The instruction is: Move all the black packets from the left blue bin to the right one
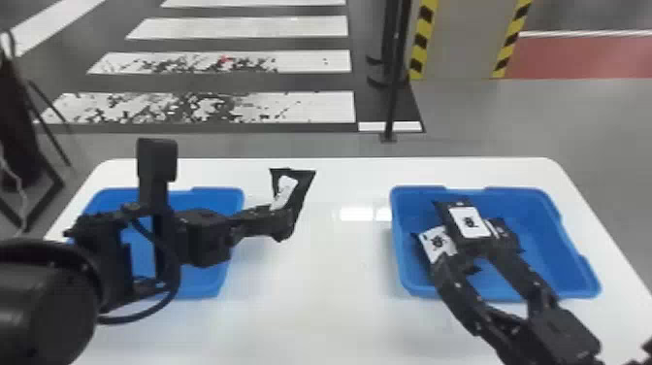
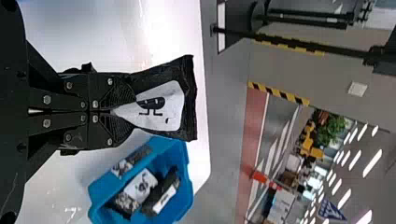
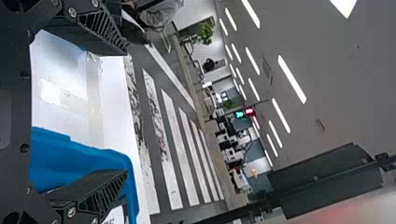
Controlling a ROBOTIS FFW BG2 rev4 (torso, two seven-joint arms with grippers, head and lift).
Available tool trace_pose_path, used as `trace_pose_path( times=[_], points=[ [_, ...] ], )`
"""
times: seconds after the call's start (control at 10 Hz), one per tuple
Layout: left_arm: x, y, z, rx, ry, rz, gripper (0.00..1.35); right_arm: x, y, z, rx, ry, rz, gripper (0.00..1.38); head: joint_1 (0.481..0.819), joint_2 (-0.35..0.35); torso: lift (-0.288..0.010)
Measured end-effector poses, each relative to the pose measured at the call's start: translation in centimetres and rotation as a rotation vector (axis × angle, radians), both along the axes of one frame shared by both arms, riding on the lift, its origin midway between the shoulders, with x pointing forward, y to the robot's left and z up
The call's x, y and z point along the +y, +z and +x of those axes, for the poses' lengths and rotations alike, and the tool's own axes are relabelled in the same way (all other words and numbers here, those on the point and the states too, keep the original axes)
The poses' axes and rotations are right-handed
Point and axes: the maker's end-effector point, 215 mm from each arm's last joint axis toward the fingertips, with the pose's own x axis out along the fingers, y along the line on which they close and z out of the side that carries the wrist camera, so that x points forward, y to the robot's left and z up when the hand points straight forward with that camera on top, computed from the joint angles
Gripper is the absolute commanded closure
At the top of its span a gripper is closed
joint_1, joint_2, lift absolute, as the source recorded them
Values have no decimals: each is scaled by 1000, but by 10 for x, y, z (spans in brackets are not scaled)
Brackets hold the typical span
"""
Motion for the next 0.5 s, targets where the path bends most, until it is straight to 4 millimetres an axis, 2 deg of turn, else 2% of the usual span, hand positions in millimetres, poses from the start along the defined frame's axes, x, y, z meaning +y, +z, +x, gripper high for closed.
trace_pose_path(
  times=[0.2,0.3,0.5],
  points=[
    [-52,5,-19,0,-106,-50,1208,20,-2,19,-9,73,15,136,695,-44,-154],
    [-71,5,-28,9,-145,-68,1208,23,-1,29,-15,90,15,136,695,-66,-154],
    [-96,8,-39,15,-203,-90,1208,27,5,46,-34,109,16,139,695,-92,-154]
  ],
)
